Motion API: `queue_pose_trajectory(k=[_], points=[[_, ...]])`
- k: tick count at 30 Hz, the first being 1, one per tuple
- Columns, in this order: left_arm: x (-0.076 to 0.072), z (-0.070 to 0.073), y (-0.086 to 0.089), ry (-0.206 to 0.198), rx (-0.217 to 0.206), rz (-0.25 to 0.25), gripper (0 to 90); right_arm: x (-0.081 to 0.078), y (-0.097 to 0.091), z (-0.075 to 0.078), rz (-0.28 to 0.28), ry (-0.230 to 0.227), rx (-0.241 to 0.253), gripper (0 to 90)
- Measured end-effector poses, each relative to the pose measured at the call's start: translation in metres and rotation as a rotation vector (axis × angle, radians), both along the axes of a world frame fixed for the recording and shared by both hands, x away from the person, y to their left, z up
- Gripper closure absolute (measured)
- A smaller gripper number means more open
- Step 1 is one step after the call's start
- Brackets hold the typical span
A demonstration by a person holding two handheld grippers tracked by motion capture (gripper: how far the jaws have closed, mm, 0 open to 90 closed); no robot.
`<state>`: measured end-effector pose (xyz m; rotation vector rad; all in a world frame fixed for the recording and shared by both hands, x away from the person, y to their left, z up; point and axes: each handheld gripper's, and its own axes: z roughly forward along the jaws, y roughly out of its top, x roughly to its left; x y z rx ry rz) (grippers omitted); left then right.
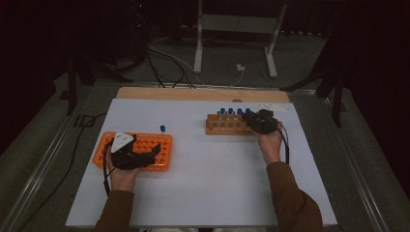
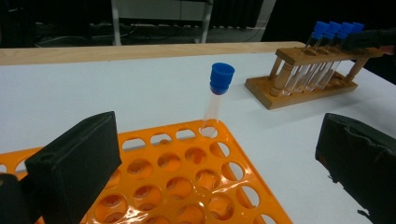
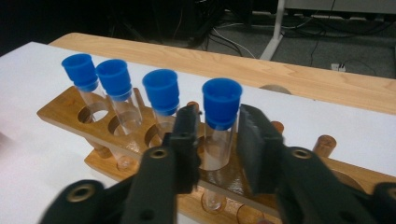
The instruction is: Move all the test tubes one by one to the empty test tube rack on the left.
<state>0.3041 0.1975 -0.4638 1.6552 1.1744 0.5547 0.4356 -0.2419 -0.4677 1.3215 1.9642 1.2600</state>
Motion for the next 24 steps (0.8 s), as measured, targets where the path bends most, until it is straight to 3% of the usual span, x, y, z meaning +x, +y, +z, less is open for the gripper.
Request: queue_pose_trajectory(k=[10,24], points=[[0.0002,-0.0001,-0.0021,0.004,-0.006,-0.011,0.8,-0.0021,0.0063,-0.0009,0.000,-0.020,-0.045,76.5],[0.0006,-0.0007,-0.0014,0.005,-0.005,-0.009,0.8,-0.0061,0.0019,0.0078,-0.018,-0.045,-0.009,76.9]])
